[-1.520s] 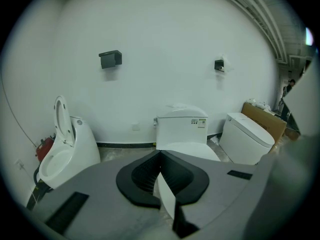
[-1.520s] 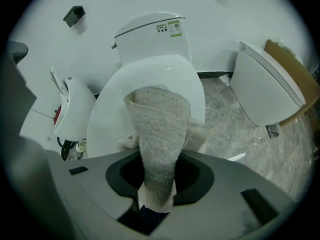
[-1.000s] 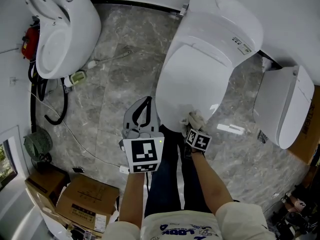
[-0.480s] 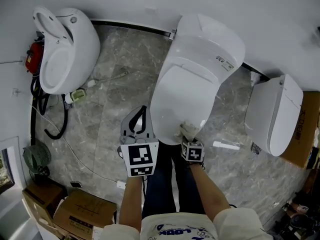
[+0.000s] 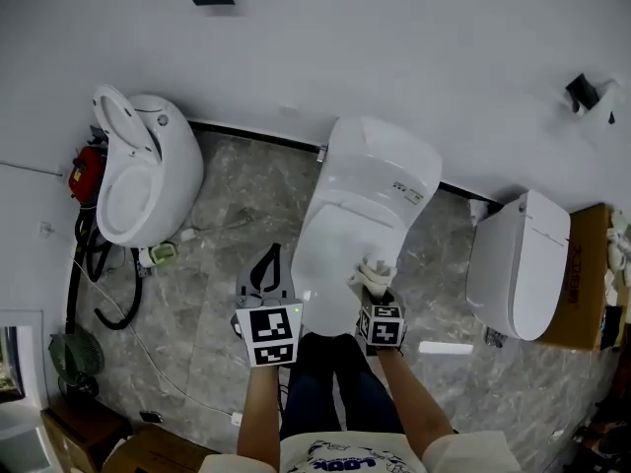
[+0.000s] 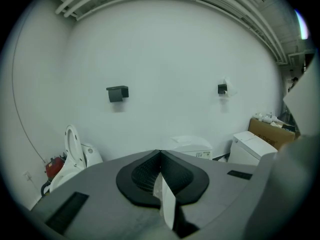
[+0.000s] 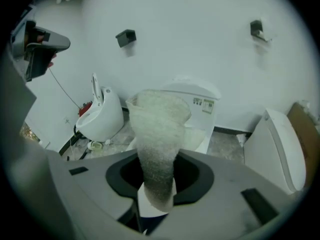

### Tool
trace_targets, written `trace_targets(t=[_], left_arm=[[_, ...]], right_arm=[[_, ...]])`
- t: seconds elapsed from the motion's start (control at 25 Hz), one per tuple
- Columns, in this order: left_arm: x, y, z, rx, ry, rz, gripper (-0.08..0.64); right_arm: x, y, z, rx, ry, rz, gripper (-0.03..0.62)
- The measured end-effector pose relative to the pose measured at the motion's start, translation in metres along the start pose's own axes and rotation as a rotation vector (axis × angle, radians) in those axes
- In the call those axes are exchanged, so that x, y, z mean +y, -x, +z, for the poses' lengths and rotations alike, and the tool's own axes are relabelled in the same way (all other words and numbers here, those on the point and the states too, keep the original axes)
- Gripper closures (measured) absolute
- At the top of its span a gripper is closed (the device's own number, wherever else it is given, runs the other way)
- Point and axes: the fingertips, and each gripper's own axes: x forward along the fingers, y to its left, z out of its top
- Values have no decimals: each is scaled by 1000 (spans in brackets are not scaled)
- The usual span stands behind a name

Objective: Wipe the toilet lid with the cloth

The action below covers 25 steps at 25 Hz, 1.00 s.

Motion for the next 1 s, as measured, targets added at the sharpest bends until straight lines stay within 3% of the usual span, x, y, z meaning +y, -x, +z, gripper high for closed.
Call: trace_targets(t=[0.24,0.4,0.56,1.0], left_arm=[[-6,30,62,-88,20,8,557],[-15,53,100,-143,23,6,557],[-20,74,136,-200,30,17,557],[-24,120,210,-334,9,51,557]], right_arm=[[0,70,118,-255,81,-13,480],[1,126,176,-388,140,-22,480],[1,179,229,-508,120,-7,480],[10,307,317,-786,139,24,480]])
